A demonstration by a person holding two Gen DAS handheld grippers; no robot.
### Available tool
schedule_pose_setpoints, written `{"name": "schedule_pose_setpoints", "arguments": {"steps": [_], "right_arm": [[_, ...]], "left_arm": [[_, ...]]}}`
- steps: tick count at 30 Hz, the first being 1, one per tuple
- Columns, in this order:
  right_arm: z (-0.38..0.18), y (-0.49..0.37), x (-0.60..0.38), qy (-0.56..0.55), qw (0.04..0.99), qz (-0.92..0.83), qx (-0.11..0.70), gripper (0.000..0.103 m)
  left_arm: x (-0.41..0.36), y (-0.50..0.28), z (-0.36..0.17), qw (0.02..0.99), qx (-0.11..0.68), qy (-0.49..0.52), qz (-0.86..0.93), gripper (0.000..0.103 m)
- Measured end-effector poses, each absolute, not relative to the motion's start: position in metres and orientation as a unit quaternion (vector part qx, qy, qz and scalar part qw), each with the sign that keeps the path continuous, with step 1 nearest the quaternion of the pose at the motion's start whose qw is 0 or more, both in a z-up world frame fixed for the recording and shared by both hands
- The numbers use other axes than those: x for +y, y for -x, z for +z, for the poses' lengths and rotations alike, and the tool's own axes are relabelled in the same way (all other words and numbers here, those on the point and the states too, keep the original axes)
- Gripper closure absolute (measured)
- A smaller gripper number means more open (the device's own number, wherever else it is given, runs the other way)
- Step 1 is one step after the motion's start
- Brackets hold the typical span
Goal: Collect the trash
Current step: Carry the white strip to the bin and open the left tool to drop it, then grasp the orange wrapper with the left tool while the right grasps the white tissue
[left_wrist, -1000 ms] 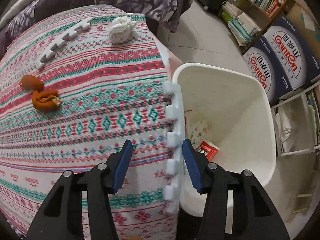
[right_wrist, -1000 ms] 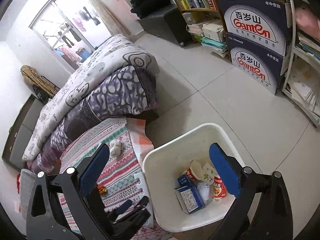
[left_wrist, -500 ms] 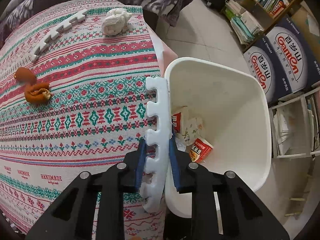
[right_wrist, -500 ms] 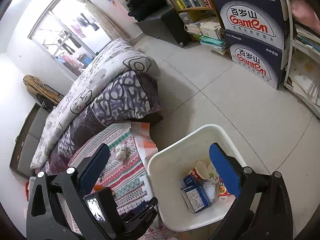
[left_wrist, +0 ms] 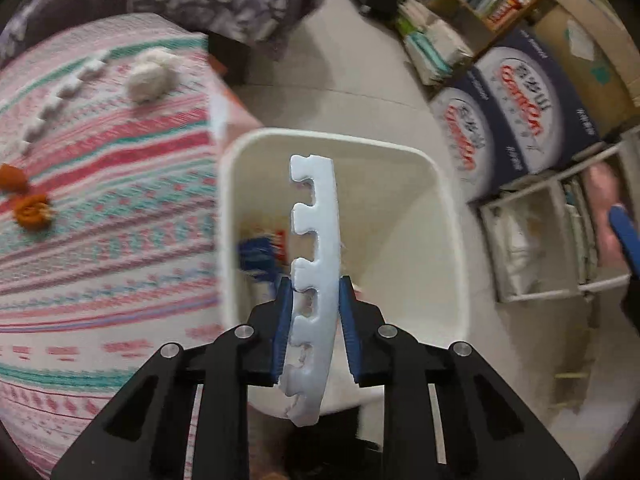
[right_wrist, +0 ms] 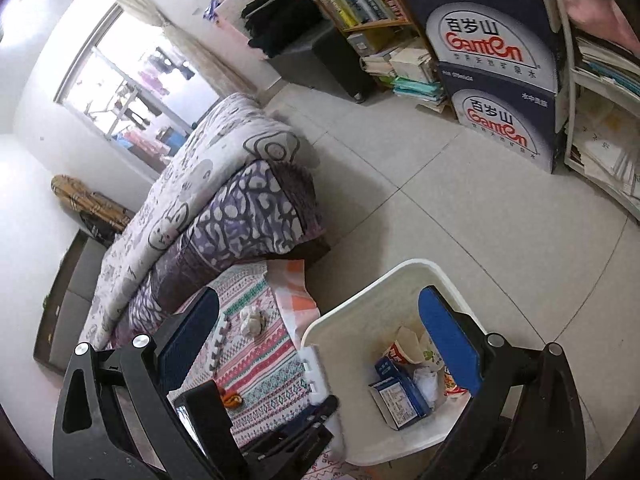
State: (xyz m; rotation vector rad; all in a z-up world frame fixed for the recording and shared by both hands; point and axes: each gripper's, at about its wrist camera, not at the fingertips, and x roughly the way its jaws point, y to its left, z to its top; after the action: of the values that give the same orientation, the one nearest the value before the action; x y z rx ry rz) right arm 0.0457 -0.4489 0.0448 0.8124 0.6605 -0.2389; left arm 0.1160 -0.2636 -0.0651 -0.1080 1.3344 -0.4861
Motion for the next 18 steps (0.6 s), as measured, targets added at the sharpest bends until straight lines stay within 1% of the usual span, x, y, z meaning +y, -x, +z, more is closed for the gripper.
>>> {"name": "schedule_pose_setpoints", "arguments": {"steps": [1,2,3,9,12,18], "right_arm": [[0.045,-0.045,-0.453,-0.393,0.857,-0.116,0.312,0.007],[0.045,-0.044,-0.457,-0.4,0.855,-0.117,0.31,0.007],[0.044,-0.043,-0.459,-0.404,0.853,-0.117,0.308,0.007],[0.044,-0.046,-0.459,-0.402,0.853,-0.111,0.314,0.007],[0.043,-0.053,-0.449,-0.39,0.855,-0.103,0.326,0.007],[0.039,-0.068,-0.427,-0.372,0.855,-0.09,0.349,0.007]], "left_arm": [[-0.266,-0.115,-0.065,0.752,0.615,0.058,-0.23,0.073],[-0.267,-0.115,-0.064,0.751,0.614,0.061,-0.233,0.067],[-0.268,-0.114,-0.064,0.751,0.613,0.063,-0.235,0.063],[-0.253,-0.12,-0.064,0.771,0.606,0.048,-0.189,0.058],[-0.234,-0.126,-0.067,0.79,0.599,0.025,-0.128,0.051],[-0.166,-0.143,-0.078,0.81,0.586,0.031,-0.014,0.044]]}}
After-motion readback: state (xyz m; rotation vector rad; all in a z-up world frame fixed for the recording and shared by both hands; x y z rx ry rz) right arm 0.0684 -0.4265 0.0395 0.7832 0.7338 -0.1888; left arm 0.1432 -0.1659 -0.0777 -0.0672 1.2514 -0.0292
